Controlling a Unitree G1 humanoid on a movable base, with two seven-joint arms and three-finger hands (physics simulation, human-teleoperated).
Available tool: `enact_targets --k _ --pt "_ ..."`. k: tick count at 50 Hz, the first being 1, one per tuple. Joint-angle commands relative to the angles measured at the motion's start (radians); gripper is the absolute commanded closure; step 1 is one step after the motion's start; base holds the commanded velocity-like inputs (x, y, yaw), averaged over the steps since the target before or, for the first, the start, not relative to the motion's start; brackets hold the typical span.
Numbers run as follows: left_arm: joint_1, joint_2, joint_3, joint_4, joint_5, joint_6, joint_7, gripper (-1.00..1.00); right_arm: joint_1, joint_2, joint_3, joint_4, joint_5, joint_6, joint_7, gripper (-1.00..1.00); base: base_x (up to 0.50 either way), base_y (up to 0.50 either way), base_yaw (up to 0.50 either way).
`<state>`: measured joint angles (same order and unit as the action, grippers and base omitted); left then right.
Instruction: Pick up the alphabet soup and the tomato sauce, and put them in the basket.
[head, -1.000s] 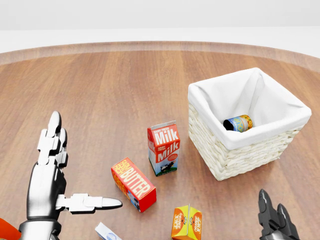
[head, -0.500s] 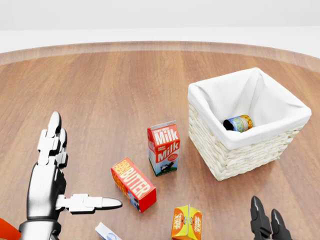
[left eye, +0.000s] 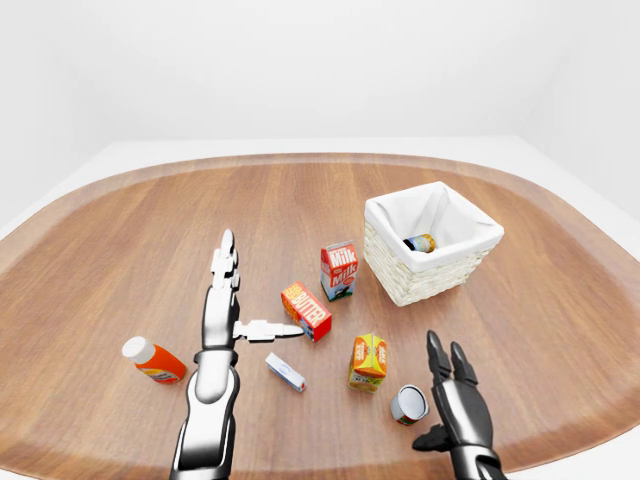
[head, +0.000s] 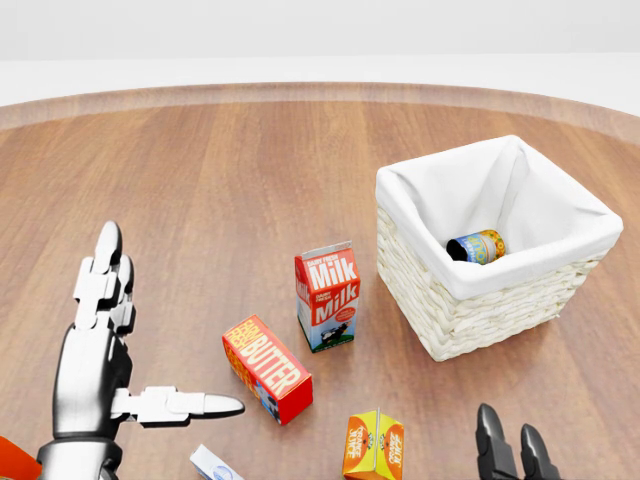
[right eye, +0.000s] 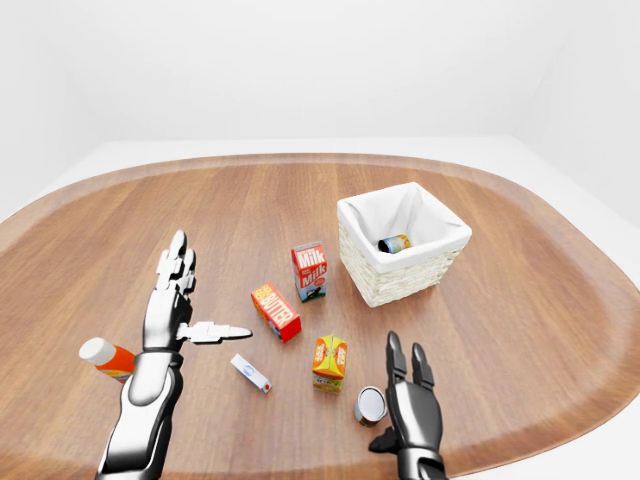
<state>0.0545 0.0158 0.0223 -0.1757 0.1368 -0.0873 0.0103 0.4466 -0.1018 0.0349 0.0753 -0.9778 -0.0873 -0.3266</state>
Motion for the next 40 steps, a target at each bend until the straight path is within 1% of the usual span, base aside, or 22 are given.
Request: enact_targets --k 1,2,3,4,5,10,14,15,16,19,21,23,25,27,30,31,32,33,34,36,38,40 --pt "0.010 0.000 -0.003 -0.020 0.002 0.000 -0.004 -1.00 -0.016 -0.020 0.051 0.066 -0.043 0.000 -0.086 -1.00 0.00 0.00 0.00" --pt "0.009 0.000 -0.001 -0.012 0.001 0.000 -0.004 -1.00 0.001 -0.018 0.054 0.019 -0.017 0.000 -0.046 -1.00 0.00 0.00 0.00" --pt "0.008 0.000 -0.002 -0.017 0.002 0.000 -0.004 -1.00 0.006 -0.017 0.057 0.004 -0.010 0.000 -0.034 -1.00 0.00 0.00 0.00" --pt "0.009 0.000 -0.002 -0.013 0.002 0.000 -0.004 -1.00 0.008 -0.018 0.061 0.002 -0.010 0.000 -0.035 -1.00 0.00 0.00 0.00" --pt "0.009 0.000 -0.002 -0.014 0.002 0.000 -0.005 -1.00 -0.002 -0.021 0.065 0.030 -0.024 0.000 -0.061 -1.00 0.00 0.00 0.00" --pt "0.009 0.000 -0.001 -0.014 0.001 0.000 -0.006 -1.00 0.007 -0.021 0.079 -0.002 -0.006 0.000 -0.038 -1.00 0.00 0.00 0.00" --pt "0.010 0.001 0.000 -0.011 0.000 0.000 -0.007 -1.00 0.001 -0.026 0.091 0.019 -0.014 0.000 -0.060 -1.00 0.00 0.00 0.00" --pt "0.010 0.001 0.001 -0.011 0.000 0.000 -0.007 -1.00 -0.005 -0.028 0.095 0.039 -0.023 0.000 -0.075 -1.00 0.00 0.00 0.00" --pt "0.011 0.001 0.001 -0.012 0.000 0.000 -0.007 -1.00 -0.023 -0.033 0.100 0.086 -0.044 0.000 -0.115 -1.00 0.00 0.00 0.00" --pt "0.011 0.001 0.001 -0.010 0.000 0.000 -0.007 -1.00 -0.013 -0.033 0.106 0.060 -0.032 0.000 -0.093 -1.00 0.00 0.00 0.00" --pt "0.011 0.001 0.000 -0.008 0.001 0.000 -0.007 -1.00 -0.040 -0.039 0.115 0.127 -0.059 0.000 -0.150 -1.00 0.00 0.00 0.00" --pt "0.012 0.000 -0.001 -0.016 0.002 0.000 -0.007 -1.00 -0.024 -0.038 0.115 0.083 -0.034 0.000 -0.112 -1.00 0.00 0.00 0.00" --pt "0.012 -0.001 -0.001 -0.020 0.002 0.000 -0.008 -1.00 -0.020 -0.038 0.118 0.076 -0.030 0.000 -0.107 -1.00 0.00 0.00 0.00" --pt "0.012 -0.001 -0.001 -0.018 0.002 0.000 -0.007 -1.00 -0.024 -0.039 0.127 0.093 -0.046 0.000 -0.126 -1.00 0.00 0.00 0.00" --pt "0.013 -0.001 -0.002 -0.024 0.002 0.000 -0.007 -1.00 -0.060 -0.044 0.145 0.185 -0.088 0.000 -0.197 -1.00 0.00 0.00 0.00" --pt "0.012 -0.001 -0.001 -0.023 0.002 0.000 -0.007 -1.00 -0.044 -0.042 0.146 0.141 -0.068 0.000 -0.165 -1.00 0.00 0.00 0.00" --pt "0.012 0.000 0.000 -0.013 0.001 0.000 -0.006 -1.00 -0.046 -0.043 0.148 0.145 -0.068 0.000 -0.167 -1.00 0.00 0.00 0.00" --pt "0.011 0.000 0.000 -0.009 0.000 0.000 -0.006 -1.00 -0.059 -0.046 0.154 0.178 -0.083 0.000 -0.196 -1.00 0.00 0.00 0.00" --pt "0.010 0.000 0.001 -0.016 0.000 0.000 -0.007 -1.00 -0.045 -0.044 0.153 0.141 -0.067 0.000 -0.165 -1.00 0.00 0.00 0.00" --pt "0.009 0.000 0.001 -0.019 0.000 0.000 -0.007 -1.00 -0.072 -0.049 0.162 0.206 -0.092 0.000 -0.197 -1.00 0.00 0.00 0.00" --pt "0.010 0.000 0.001 -0.017 -0.001 0.000 -0.006 -1.00 -0.053 -0.047 0.159 0.150 -0.064 0.000 -0.168 -1.00 0.00 0.00 0.00" --pt "0.009 0.000 0.001 -0.018 -0.001 0.000 -0.006 -1.00 -0.060 -0.048 0.163 0.167 -0.070 0.000 -0.181 -1.00 0.00 0.00 0.00"
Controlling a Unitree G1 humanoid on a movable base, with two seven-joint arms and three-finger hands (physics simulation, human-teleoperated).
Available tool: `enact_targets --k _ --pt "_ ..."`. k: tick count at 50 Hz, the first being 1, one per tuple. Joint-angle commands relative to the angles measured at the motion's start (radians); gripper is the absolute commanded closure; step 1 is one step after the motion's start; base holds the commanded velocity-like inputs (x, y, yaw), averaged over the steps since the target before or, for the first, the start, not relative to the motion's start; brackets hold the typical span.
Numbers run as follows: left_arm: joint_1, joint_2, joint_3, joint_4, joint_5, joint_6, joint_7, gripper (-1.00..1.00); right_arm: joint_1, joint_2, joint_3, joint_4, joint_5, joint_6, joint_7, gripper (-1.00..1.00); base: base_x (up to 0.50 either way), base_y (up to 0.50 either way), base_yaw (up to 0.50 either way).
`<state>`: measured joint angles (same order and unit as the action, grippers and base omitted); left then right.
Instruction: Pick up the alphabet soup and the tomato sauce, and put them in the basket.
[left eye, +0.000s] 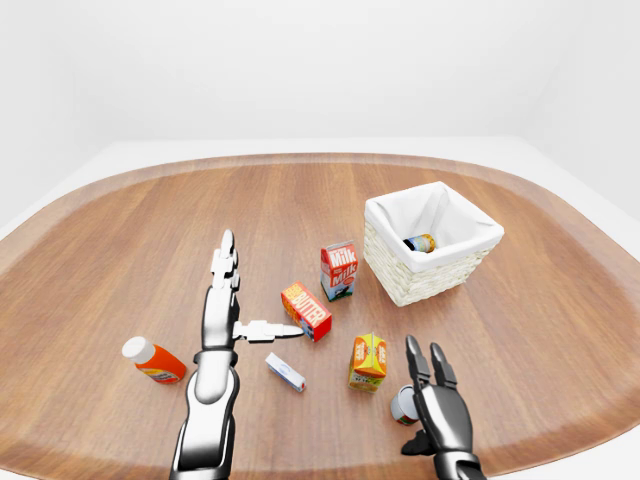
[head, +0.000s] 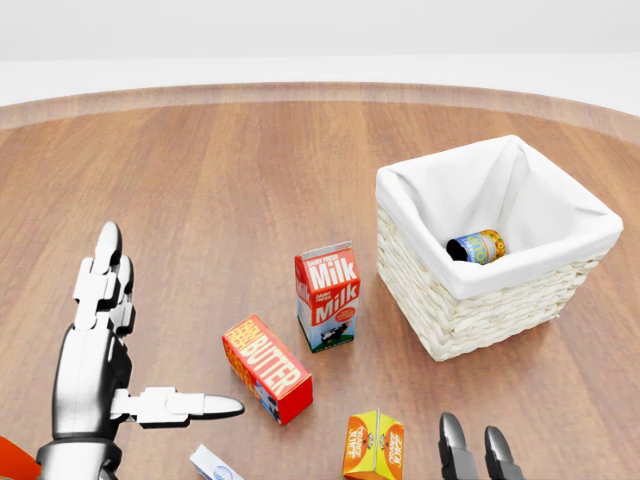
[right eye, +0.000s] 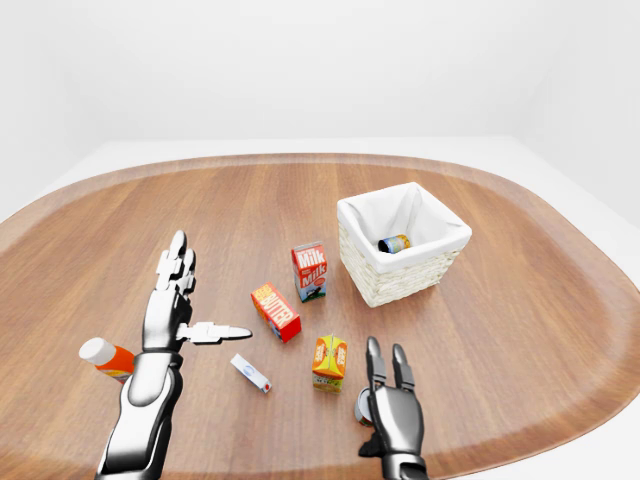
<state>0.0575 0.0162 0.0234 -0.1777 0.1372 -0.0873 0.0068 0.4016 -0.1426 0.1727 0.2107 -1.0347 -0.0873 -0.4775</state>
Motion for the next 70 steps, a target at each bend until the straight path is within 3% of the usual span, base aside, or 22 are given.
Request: enact_targets --k 1,17,19,46,48,50,70 --pt "0.005 0.000 0.000 -0.010 -0.001 0.000 -0.001 -1.00 -0.024 -0.008 0.028 0.053 -0.024 0.000 -0.046 -1.00 0.00 0.00 0.00" --pt "0.006 0.000 -0.001 -0.010 -0.001 0.000 -0.001 -1.00 -0.045 -0.010 0.031 0.101 -0.020 0.000 -0.046 -1.00 0.00 0.00 0.00" --pt "0.007 0.000 -0.002 -0.014 0.000 0.000 -0.001 -1.00 -0.082 -0.013 0.037 0.192 -0.054 0.000 -0.046 -1.00 0.00 0.00 0.00" --pt "0.009 -0.001 -0.004 -0.019 0.003 0.000 -0.002 -1.00 -0.069 -0.012 0.049 0.184 -0.055 0.000 -0.046 -1.00 0.00 0.00 0.00" --pt "0.010 0.000 -0.003 -0.014 0.002 0.000 -0.003 -1.00 -0.077 -0.013 0.054 0.209 -0.068 0.000 -0.046 0.18 0.00 0.00 0.00" --pt "0.011 0.000 -0.003 -0.011 0.002 0.000 -0.003 -1.00 -0.068 -0.013 0.052 0.187 -0.058 0.000 -0.046 1.00 0.00 0.00 0.00" --pt "0.009 0.000 0.000 -0.009 0.001 0.000 -0.005 -1.00 0.027 -0.027 0.047 0.003 -0.019 0.000 -0.046 1.00 0.00 0.00 0.00"
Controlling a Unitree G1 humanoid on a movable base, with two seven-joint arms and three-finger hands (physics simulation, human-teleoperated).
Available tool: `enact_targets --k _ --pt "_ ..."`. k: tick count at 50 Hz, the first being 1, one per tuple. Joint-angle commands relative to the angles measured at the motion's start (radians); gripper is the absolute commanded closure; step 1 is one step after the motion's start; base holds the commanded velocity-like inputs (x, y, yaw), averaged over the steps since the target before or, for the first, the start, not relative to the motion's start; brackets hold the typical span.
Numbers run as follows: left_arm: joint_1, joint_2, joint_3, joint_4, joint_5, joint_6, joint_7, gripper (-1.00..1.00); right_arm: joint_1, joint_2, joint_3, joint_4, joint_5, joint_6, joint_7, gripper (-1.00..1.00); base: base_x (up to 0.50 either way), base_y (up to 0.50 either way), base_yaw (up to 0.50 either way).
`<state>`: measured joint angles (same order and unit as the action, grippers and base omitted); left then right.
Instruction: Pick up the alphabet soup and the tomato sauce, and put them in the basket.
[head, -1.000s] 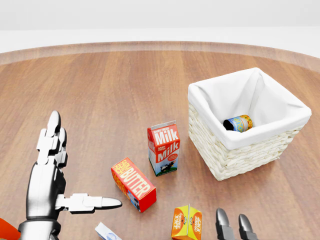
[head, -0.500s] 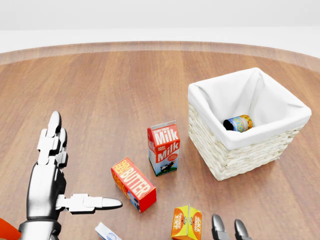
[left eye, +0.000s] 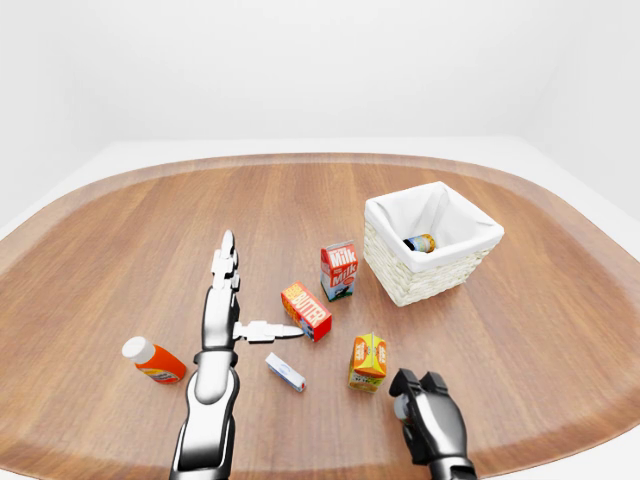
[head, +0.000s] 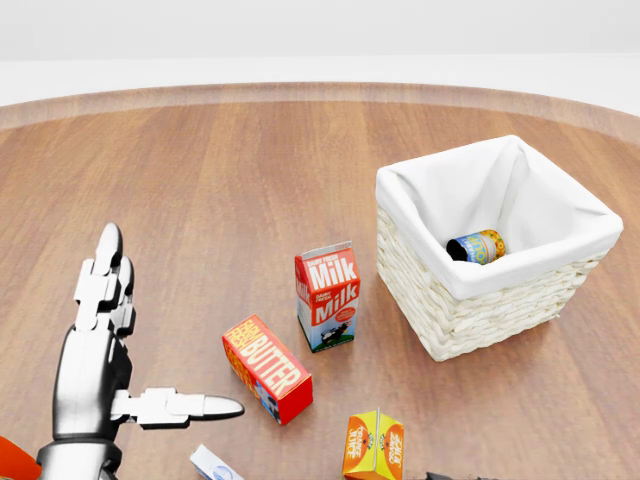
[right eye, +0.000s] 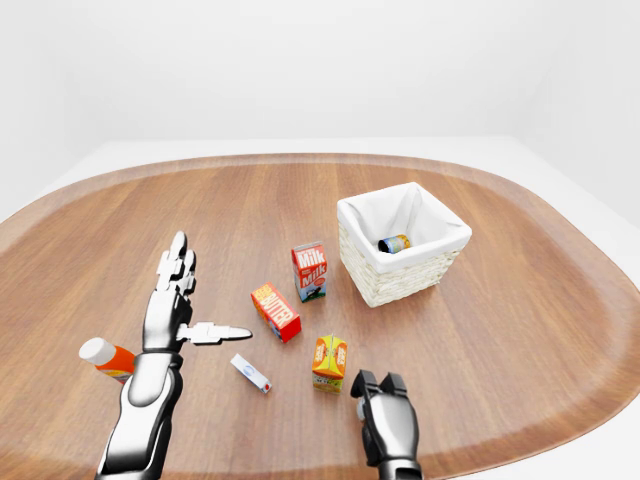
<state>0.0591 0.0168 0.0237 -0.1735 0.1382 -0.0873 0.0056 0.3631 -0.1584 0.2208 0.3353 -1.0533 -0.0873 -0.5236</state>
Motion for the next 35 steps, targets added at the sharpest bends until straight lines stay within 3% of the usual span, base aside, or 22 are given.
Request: enact_targets --k 1,10,13,17,21,22,35 --pt "0.008 -0.001 0.000 -0.014 0.000 0.000 -0.003 -1.00 0.079 -0.013 -0.003 -0.148 0.005 0.000 0.000 1.00 0.00 0.00 0.00" --pt "0.008 0.000 0.000 -0.013 0.000 0.000 -0.004 -1.00 0.150 -0.018 -0.039 -0.311 0.074 0.000 0.097 1.00 0.00 0.00 0.00" --pt "0.008 0.000 0.000 -0.013 0.000 0.000 -0.004 -1.00 0.134 -0.016 -0.049 -0.257 0.047 0.000 0.055 1.00 0.00 0.00 0.00" --pt "0.008 0.000 0.000 -0.013 0.000 0.000 -0.004 -1.00 0.170 -0.011 -0.074 -0.349 0.099 0.000 0.134 1.00 0.00 0.00 0.00" --pt "0.008 0.000 0.000 -0.014 0.000 0.000 -0.004 -1.00 0.163 0.000 -0.109 -0.354 0.117 0.000 0.166 1.00 0.00 0.00 0.00" --pt "0.008 0.000 0.000 -0.013 0.000 0.000 -0.004 -1.00 0.146 0.001 -0.116 -0.307 0.093 0.000 0.132 1.00 0.00 0.00 0.00" --pt "0.008 -0.001 0.000 -0.014 0.000 0.000 -0.004 -1.00 0.148 0.046 -0.221 -0.357 0.143 0.000 0.248 1.00 0.00 0.00 0.00"
